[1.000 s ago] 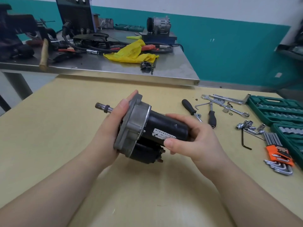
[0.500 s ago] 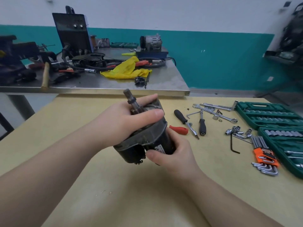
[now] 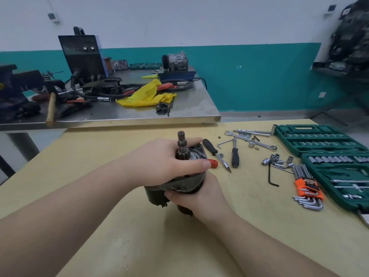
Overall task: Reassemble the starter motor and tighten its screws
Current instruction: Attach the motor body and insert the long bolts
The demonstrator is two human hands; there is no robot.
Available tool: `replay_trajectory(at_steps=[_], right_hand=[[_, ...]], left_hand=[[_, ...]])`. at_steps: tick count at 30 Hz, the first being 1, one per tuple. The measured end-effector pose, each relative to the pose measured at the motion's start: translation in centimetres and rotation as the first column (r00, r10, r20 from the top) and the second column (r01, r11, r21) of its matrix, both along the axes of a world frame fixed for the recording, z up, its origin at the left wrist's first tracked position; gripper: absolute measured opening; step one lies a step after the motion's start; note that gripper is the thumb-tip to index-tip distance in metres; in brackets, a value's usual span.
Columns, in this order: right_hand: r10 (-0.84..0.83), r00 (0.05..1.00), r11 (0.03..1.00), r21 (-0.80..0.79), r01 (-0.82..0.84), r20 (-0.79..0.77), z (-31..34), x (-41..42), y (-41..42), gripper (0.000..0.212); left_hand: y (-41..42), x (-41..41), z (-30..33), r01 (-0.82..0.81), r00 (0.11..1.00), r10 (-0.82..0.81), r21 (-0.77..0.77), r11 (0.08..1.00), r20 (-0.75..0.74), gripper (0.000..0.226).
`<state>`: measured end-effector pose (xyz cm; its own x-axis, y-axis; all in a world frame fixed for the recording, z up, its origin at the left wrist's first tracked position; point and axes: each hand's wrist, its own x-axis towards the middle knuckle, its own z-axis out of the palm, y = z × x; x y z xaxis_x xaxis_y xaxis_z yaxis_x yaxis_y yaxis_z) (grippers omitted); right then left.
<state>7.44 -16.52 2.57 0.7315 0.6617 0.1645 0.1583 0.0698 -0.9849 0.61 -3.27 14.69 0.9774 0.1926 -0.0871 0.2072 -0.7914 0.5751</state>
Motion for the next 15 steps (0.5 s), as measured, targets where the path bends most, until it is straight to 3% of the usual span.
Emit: replay_trajectory(at_steps=[3, 6, 9, 12, 15], right_hand=[[-0.015, 1.0, 0.999, 0.044, 0.015, -0.016, 0.2, 0.3, 0.0, 0.052], [-0.034, 0.998, 0.993, 0.111, 0.04, -0.053, -0.1, 0.6, 0.2, 0.049], [-0.121, 0.992, 0.979, 0.162, 0.124, -0.031, -0.1, 1.4, 0.0, 0.052], [-0.231, 0.973, 0.953, 0.193, 0.232, -0.031, 0.1, 2.8, -0.5, 0.05], [-0.291, 0.948, 0.915, 0.254, 0.314, -0.128, 0.2, 4.1, -0.9, 0.044]], left_hand=[[0.7, 0.0, 0.2, 0.042, 0.999, -0.041, -0.031, 0.999, 0.009, 0.084], [2.0, -0.5, 0.1, 0.04, 0.999, -0.035, -0.169, 0.985, 0.033, 0.075], [4.3, -1.6, -0.6, -0.06, 0.982, 0.104, -0.262, 0.963, 0.158, 0.055], [6.4, -2.3, -2.4, -0.211, 0.903, 0.334, -0.398, 0.893, 0.269, 0.025], [8.2, -2.7, -5.6, -0.364, 0.882, 0.417, -0.243, 0.899, 0.219, 0.004]])
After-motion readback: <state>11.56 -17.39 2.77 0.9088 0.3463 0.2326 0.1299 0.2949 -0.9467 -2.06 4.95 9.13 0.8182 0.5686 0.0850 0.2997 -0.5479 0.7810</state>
